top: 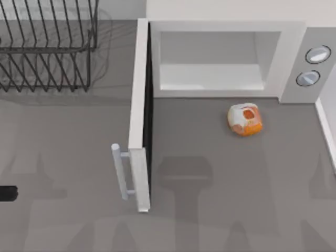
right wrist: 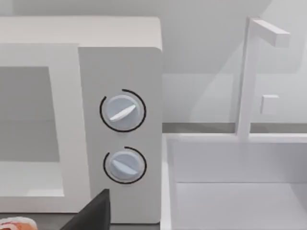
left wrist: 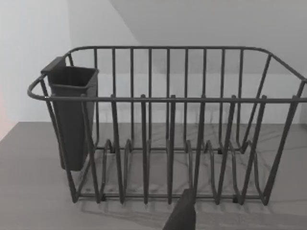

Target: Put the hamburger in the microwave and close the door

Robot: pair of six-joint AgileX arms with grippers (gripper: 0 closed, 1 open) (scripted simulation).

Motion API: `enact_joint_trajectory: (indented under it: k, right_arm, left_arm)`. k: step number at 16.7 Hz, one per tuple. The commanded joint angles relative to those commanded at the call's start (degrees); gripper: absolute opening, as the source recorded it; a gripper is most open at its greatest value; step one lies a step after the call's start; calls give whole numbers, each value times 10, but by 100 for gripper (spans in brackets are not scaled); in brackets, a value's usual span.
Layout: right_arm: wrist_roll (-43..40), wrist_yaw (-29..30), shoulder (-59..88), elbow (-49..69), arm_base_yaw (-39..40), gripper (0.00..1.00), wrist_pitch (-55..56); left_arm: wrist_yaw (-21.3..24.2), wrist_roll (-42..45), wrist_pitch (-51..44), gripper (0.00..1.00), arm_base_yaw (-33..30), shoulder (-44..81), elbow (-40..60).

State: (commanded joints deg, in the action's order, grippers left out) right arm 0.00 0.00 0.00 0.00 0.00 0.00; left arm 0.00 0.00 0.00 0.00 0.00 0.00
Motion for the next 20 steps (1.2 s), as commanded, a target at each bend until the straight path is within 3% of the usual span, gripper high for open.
enact_joint_trajectory:
  k: [4,5,14,20]
  right_arm:
    - [0,0,0,0,0,100,0]
    - [0,0,0,0,0,100,0]
    - [0,0,0,0,0,100,0]
    - [0,0,0,0,0,100,0]
  left_arm:
    - [0,0,0,2,0,0,0]
    - [0,0,0,0,0,0,0]
    - [-2,0,-2,0,-2,-2,2]
    - [-92,-1,-91,0,-92,-50,38]
